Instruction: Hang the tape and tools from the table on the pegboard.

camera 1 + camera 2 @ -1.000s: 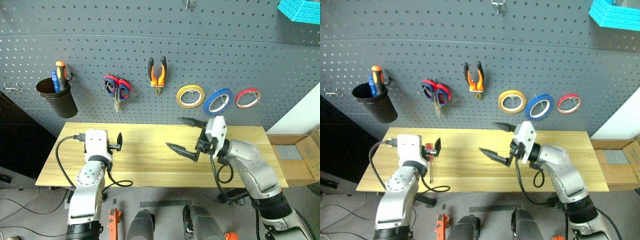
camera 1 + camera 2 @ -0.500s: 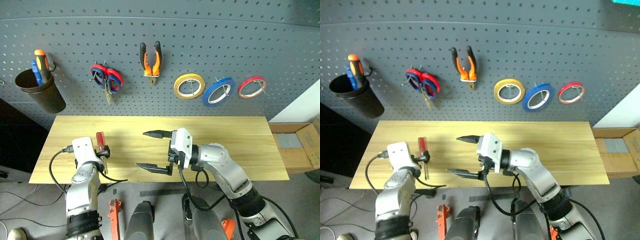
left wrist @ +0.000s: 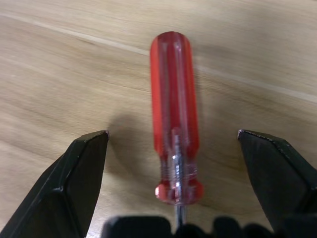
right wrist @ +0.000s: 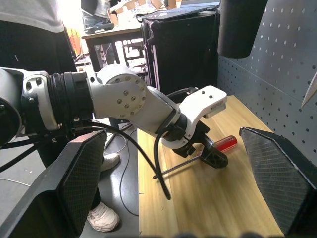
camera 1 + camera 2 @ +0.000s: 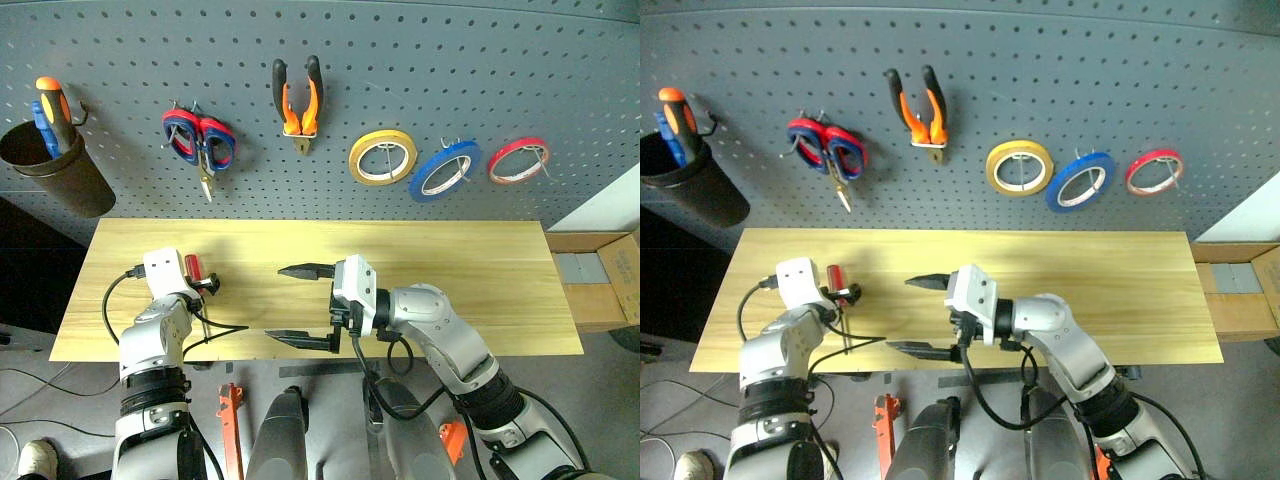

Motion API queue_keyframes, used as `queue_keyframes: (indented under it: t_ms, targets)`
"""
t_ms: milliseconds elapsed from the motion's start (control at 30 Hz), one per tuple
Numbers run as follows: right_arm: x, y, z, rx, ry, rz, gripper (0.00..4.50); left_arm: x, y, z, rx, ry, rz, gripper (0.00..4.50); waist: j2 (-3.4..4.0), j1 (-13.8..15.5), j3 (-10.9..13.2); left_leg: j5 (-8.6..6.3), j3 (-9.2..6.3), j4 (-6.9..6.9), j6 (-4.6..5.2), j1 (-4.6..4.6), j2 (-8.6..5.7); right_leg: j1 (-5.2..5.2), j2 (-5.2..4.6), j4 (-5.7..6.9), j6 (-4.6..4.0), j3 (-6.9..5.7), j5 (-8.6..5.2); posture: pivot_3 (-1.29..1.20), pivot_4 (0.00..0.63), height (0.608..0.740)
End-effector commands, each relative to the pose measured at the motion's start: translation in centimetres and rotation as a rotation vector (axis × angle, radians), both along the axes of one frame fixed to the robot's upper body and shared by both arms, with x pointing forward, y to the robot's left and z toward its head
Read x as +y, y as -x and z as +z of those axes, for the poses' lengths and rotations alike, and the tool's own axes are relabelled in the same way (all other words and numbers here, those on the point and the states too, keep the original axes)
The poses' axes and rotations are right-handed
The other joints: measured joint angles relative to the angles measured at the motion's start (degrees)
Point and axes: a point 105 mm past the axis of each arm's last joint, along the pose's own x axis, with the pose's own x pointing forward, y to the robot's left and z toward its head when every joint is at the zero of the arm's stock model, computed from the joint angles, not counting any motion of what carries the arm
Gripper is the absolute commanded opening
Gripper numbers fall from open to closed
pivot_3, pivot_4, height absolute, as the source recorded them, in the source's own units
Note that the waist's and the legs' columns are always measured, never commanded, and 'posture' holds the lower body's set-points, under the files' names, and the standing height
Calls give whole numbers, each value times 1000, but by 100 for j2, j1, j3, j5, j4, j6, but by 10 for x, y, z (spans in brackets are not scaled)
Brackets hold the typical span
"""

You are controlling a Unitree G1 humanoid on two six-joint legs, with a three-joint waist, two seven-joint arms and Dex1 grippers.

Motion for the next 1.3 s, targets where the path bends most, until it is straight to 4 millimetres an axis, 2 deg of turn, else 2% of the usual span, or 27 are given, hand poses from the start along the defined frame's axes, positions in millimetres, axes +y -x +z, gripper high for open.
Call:
queue_keyframes:
  t_ms: [33,133,233,500,567,667,767,867,967,1067,1200,1300]
  targets:
    - [2,3,8,-20,-27,15,4500,4,1,4,9,-18,0,4475,1,-1,1,0,0,0,0,0,0,0,-1,-1,1,0,-1,57,421,740]
    - [2,5,6,-28,-19,24,4500,2,0,5,16,-11,2,4475,0,-1,4,0,2,0,-1,0,-1,1,-4,-4,5,2,-2,57,420,740]
    - [3,6,6,-25,-20,28,4500,5,0,9,14,-19,14,3897,0,0,4,0,2,0,-1,-1,-2,1,-4,-5,8,2,-4,56,413,740]
    - [4,5,5,-38,-15,36,4500,10,-2,15,4,-40,29,1313,0,-1,4,0,0,-1,-5,-1,-1,0,-4,-7,30,0,-17,67,406,740]
    - [4,3,5,-39,-17,33,4500,11,-2,16,1,-44,31,785,0,2,4,0,0,-1,-6,-3,0,0,-7,-9,31,0,-17,69,399,740]
    - [3,-1,6,-40,-24,19,4500,13,-2,22,-18,-130,7,784,-1,2,4,0,0,-1,-8,-6,0,0,-10,-12,32,0,-16,76,382,740]
    - [0,-7,6,-29,-37,-9,4500,-4,4,30,-57,-275,-122,784,-2,1,2,2,-3,-4,-21,-6,3,-1,-11,-14,24,-1,-11,87,360,740]
    - [-4,-13,8,-15,-56,-50,4500,-24,21,29,-75,-399,-238,784,-2,4,-5,5,-8,-9,-49,-10,12,-3,-17,-19,7,5,-1,94,337,740]
    - [-12,-17,12,12,-91,-104,4500,-37,45,37,-124,-542,-299,784,-16,11,-23,-1,-34,-5,-60,-34,13,-15,-24,-31,9,18,-3,109,308,740]
    - [-19,-21,22,58,-160,-166,4500,-54,63,62,-242,-691,-352,784,-33,57,-41,2,-55,-1,-67,-84,10,-64,-26,-26,8,9,-2,127,282,740]
    - [-19,-25,51,104,-303,-239,4500,-64,79,143,-566,-943,-248,784,-32,166,-73,26,-75,-4,-105,-126,8,-104,-26,-16,-3,-12,4,154,247,740]
    - [-10,-27,68,116,-364,-246,4500,-59,76,195,-744,-1056,-156,784,-32,194,-191,39,-79,-2,-119,-139,-2,-104,-21,-18,-8,-47,8,167,228,740]
